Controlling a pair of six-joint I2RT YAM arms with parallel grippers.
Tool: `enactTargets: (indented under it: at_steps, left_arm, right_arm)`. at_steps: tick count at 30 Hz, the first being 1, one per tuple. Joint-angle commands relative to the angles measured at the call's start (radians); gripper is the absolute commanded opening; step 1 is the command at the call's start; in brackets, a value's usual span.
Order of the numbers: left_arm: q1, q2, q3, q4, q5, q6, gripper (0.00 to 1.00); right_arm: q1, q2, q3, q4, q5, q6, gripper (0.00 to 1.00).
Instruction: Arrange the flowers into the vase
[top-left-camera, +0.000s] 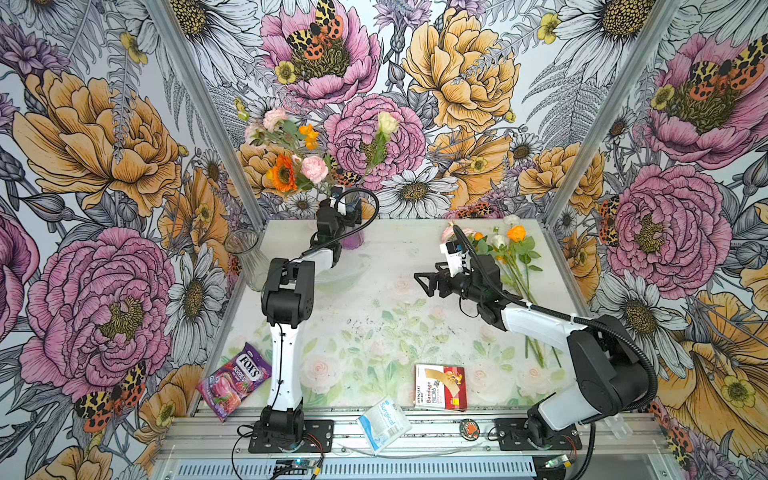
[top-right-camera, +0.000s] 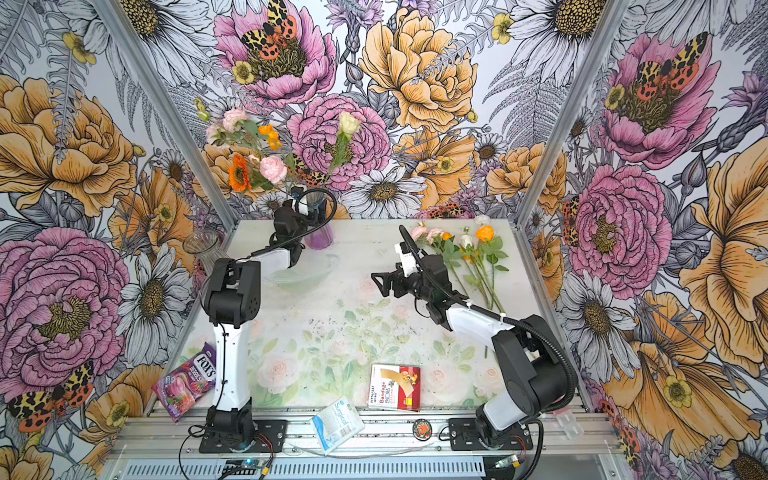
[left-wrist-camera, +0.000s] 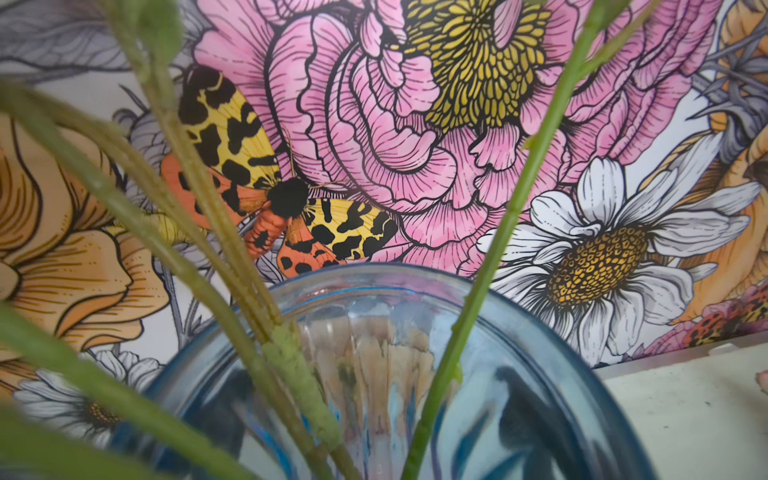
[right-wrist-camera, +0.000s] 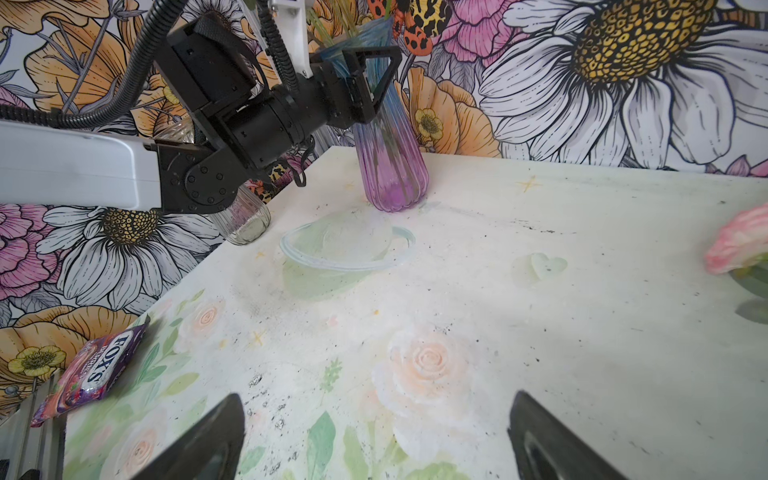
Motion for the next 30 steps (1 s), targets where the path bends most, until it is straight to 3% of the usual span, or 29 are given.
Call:
enactTargets:
  at_steps: [1,17,30]
  left_arm:
    - [0.006,-0.015,0.011,0.075,0.013,0.011,0.99]
    - [0.008,-0.089,-0.213,0.180,0.063,-0.021,0.99]
    - [0.010,-0.118,-0.339,0.253,0.131,-0.059,0.99]
  right_arm:
    - [-0.006,0.014,0.033,0.031,-0.018,0.011,0.99]
    - [-0.006,-0.029,0.019,0.024,-0.018,0.034,1.00]
    - [-0.005,-0.188,-0.070,-0.057,0.037,0.045,0.99]
